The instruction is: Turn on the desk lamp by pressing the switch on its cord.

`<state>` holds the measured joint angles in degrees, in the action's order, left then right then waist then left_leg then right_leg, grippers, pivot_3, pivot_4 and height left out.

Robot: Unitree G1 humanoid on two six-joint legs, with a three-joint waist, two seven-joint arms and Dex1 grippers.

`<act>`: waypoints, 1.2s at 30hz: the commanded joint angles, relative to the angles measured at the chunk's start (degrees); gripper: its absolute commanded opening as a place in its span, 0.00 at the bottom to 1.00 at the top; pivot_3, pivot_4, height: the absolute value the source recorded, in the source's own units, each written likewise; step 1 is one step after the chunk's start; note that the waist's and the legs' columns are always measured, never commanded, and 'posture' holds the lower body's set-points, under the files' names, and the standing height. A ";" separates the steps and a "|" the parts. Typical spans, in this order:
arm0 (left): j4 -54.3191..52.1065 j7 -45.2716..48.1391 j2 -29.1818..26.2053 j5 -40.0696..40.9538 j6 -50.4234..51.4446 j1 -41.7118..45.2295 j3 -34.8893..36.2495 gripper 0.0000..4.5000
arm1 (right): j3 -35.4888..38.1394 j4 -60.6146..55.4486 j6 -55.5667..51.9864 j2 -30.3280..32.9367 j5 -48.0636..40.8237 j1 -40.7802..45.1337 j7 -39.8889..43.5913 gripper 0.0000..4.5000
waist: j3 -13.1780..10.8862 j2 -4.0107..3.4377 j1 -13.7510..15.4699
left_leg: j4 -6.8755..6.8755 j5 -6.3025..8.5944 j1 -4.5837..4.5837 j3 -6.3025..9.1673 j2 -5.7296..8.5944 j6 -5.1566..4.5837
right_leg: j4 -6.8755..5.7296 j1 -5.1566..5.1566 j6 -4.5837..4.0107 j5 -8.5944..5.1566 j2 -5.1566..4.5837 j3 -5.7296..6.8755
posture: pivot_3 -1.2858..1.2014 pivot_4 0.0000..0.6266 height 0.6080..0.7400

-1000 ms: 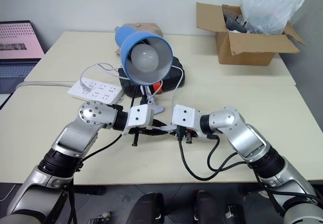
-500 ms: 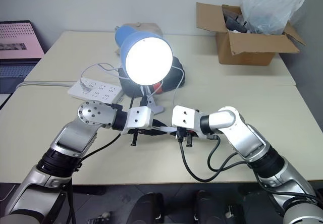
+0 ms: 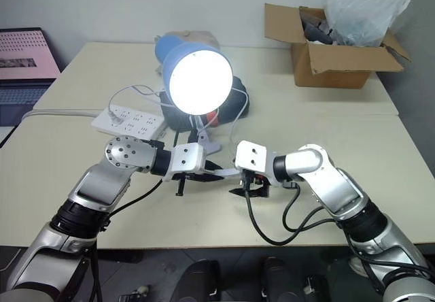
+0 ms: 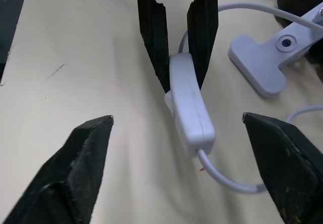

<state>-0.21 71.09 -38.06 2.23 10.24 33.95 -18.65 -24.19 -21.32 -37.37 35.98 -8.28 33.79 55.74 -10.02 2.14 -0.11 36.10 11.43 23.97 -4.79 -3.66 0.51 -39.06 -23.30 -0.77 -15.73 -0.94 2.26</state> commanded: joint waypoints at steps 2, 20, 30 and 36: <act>3.50 -2.38 2.59 -2.41 -2.47 2.73 -1.32 0.09 | 7.42 -6.19 -1.10 3.05 -1.35 -3.95 -2.06 1.00 | 0.00 0.00 0.19 | 0.00 0.00 0.01 0.01 0.01 0.00 | 0.01 0.00 0.00 0.00 0.00 0.00 | 0.52 0.24 1.00; 24.30 -8.15 12.17 -9.28 -11.70 9.37 -3.77 0.31 | 17.48 -17.54 -11.30 3.30 -2.69 -19.33 -15.36 1.00 | 0.00 0.01 -0.09 | 0.01 0.00 0.02 0.04 0.03 0.00 | -0.01 0.01 0.01 0.00 0.00 0.01 | 0.52 0.24 1.00; 15.75 -4.11 8.33 -3.90 -9.20 6.29 0.45 0.77 | 18.57 -17.85 -11.32 4.84 -3.27 -21.18 -16.07 1.00 | 0.00 0.01 -0.19 | -0.01 0.00 0.01 0.03 0.02 0.00 | 0.00 0.01 0.01 0.00 -0.01 0.00 | 0.52 0.24 1.00; 3.33 -1.88 0.86 2.49 -1.22 1.31 7.18 0.82 | 19.99 -16.16 -9.30 5.55 -3.60 -21.93 -15.57 1.00 | 0.00 0.00 -0.28 | -0.01 0.00 -0.01 0.05 -0.02 0.01 | -0.02 0.01 0.01 0.00 0.01 0.00 | 0.52 0.24 1.00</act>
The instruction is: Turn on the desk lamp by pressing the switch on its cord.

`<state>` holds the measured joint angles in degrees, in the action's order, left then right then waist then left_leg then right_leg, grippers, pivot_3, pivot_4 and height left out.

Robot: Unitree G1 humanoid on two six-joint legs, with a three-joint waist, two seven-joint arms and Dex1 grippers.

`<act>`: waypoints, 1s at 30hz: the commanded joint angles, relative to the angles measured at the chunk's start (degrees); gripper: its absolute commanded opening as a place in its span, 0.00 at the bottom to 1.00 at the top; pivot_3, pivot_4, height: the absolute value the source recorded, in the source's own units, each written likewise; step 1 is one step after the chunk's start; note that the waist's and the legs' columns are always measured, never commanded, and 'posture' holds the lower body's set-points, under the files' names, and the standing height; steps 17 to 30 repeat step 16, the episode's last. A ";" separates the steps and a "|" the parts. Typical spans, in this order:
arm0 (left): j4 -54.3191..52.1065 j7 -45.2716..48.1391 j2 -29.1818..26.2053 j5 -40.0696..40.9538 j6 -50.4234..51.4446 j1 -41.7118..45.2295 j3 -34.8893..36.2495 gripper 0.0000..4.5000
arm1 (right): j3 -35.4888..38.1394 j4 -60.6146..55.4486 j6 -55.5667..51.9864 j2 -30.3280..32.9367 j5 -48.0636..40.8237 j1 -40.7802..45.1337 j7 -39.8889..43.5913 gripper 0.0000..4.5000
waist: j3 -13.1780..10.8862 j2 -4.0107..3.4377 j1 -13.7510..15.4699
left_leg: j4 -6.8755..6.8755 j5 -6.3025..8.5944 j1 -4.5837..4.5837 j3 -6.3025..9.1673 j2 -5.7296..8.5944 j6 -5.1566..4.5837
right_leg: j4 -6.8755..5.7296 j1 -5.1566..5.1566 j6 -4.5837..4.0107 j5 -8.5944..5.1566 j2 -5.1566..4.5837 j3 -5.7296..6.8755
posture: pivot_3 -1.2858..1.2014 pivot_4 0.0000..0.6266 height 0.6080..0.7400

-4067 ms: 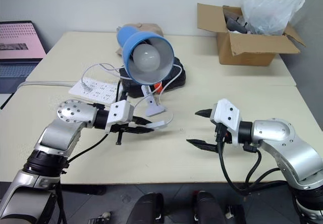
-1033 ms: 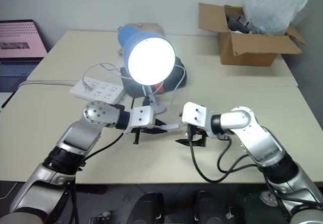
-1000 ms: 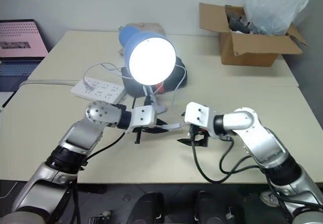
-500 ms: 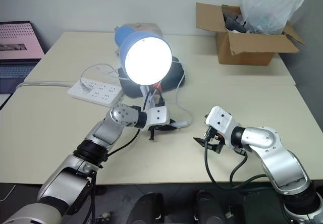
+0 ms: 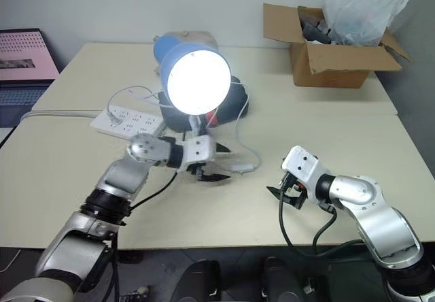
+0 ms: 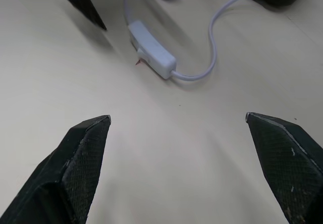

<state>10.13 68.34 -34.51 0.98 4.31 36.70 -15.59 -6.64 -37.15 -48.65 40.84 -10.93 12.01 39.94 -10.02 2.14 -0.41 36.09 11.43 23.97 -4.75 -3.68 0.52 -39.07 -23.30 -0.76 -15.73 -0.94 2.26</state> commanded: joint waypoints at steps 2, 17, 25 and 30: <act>-12.45 1.56 -6.08 6.85 7.29 -5.42 7.39 0.82 | 3.71 0.38 4.17 0.91 -1.15 -0.87 0.69 1.00 | 0.00 0.00 -0.01 | 0.00 0.00 0.00 -0.01 0.02 0.00 | 0.01 0.01 0.00 0.00 -0.02 0.00 | 0.52 0.24 1.00; -36.15 -8.30 -12.34 21.43 25.46 -35.47 31.71 0.82 | 15.08 14.62 24.41 3.02 -5.84 -4.89 9.23 1.00 | 0.00 0.00 0.38 | 0.00 -0.01 -0.16 0.01 0.04 -0.03 | 0.05 0.12 0.07 0.08 -0.12 0.02 | 0.52 0.24 1.00; -36.15 -8.30 -12.34 21.43 25.46 -35.47 31.71 0.82 | 15.08 14.62 24.41 3.02 -5.84 -4.89 9.23 1.00 | 0.00 0.00 0.38 | 0.00 -0.01 -0.16 0.01 0.04 -0.03 | 0.05 0.12 0.07 0.08 -0.12 0.02 | 0.52 0.24 1.00; -36.15 -8.30 -12.34 21.43 25.46 -35.47 31.71 0.82 | 15.08 14.62 24.41 3.02 -5.84 -4.89 9.23 1.00 | 0.00 0.00 0.38 | 0.00 -0.01 -0.16 0.01 0.04 -0.03 | 0.05 0.12 0.07 0.08 -0.12 0.02 | 0.52 0.24 1.00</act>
